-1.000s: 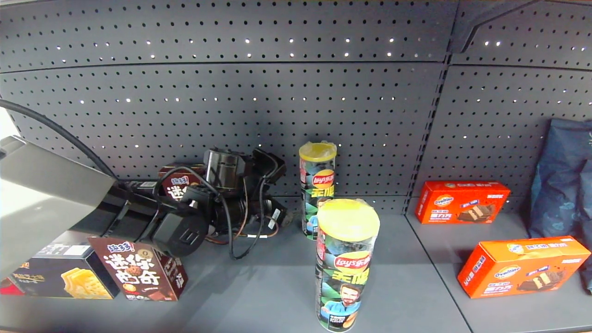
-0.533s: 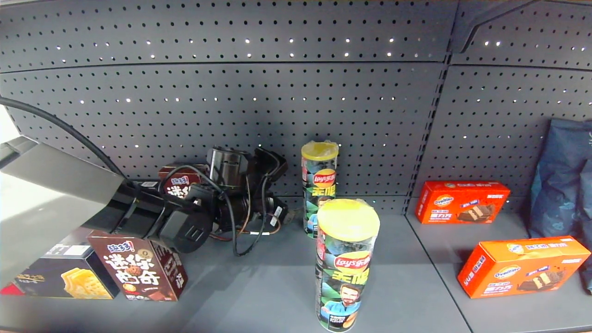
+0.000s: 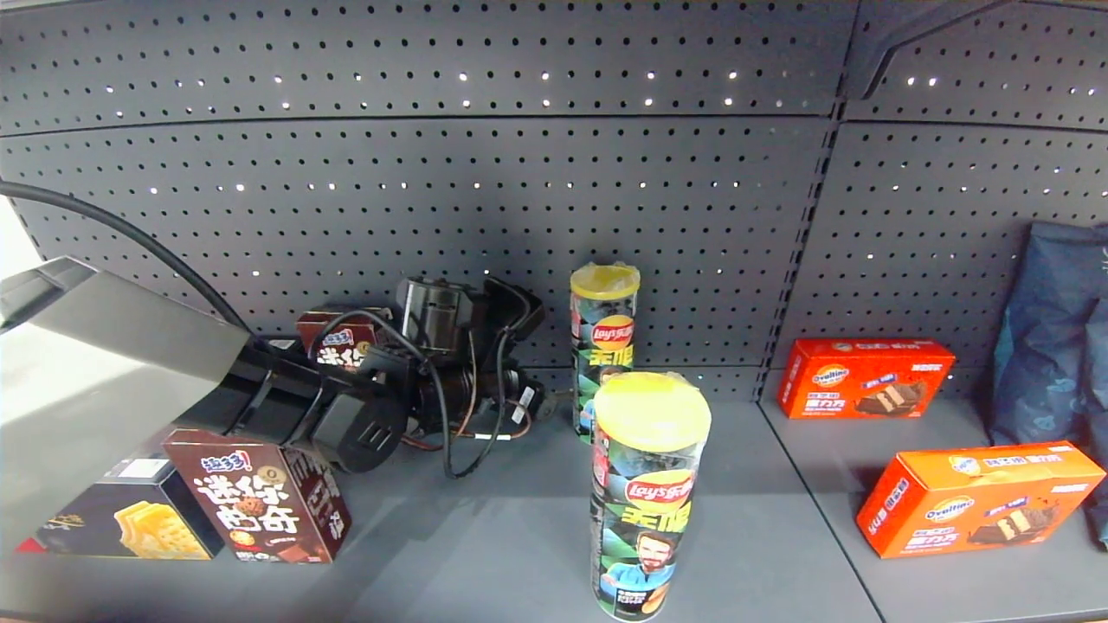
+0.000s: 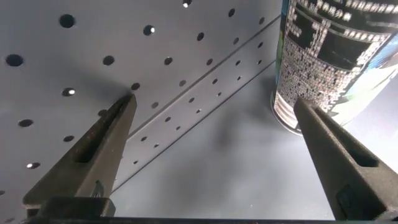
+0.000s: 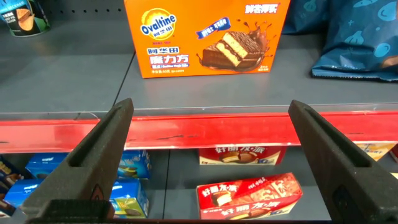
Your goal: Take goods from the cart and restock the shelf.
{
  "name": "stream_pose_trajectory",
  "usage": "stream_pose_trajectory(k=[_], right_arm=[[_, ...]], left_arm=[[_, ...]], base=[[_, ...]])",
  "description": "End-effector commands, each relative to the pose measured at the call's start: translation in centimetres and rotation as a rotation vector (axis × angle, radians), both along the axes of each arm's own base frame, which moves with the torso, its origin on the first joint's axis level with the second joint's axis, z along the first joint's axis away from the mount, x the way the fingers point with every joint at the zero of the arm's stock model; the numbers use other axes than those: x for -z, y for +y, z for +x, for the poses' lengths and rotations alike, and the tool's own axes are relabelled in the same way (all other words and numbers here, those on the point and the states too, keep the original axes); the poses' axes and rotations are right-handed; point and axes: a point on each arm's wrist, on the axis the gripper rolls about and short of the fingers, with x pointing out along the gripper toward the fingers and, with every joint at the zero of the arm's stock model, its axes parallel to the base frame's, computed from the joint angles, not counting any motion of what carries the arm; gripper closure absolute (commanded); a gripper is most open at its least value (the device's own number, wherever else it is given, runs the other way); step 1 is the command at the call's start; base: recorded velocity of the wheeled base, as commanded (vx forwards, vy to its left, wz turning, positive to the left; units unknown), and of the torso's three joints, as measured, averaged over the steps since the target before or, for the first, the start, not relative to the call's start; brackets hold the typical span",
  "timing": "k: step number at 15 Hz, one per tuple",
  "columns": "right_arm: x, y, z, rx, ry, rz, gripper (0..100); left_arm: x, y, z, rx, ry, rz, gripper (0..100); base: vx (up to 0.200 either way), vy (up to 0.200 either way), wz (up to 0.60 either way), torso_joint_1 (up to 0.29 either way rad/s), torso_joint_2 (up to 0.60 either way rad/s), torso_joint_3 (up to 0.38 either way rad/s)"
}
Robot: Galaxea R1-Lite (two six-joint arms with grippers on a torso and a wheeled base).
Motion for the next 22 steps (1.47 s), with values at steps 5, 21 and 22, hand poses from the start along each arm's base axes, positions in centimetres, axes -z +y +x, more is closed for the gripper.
stream_pose_trajectory(k=[5,21,22], right_arm=[[0.0,0.0,0.0,-0.001,0.001,0.0,0],[0.0,0.0,0.0,-0.001,0.001,0.0,0],[0.0,0.0,0.0,-0.001,-0.001,0.0,0]], left_arm=[[0.4,-0.6,0.1,0.005,0.011,-0.007,0],[-14.3,10.4,-15.4,-0.124,-0.25,-0.121,0],[-15.2,11.1,-17.1,-0.132,-0.287,-0.142,0]], base=[[0.0,0.0,0.0,0.0,0.0,0.0],[0.0,0.0,0.0,0.0,0.0,0.0],[0.0,0.0,0.0,0.0,0.0,0.0]])
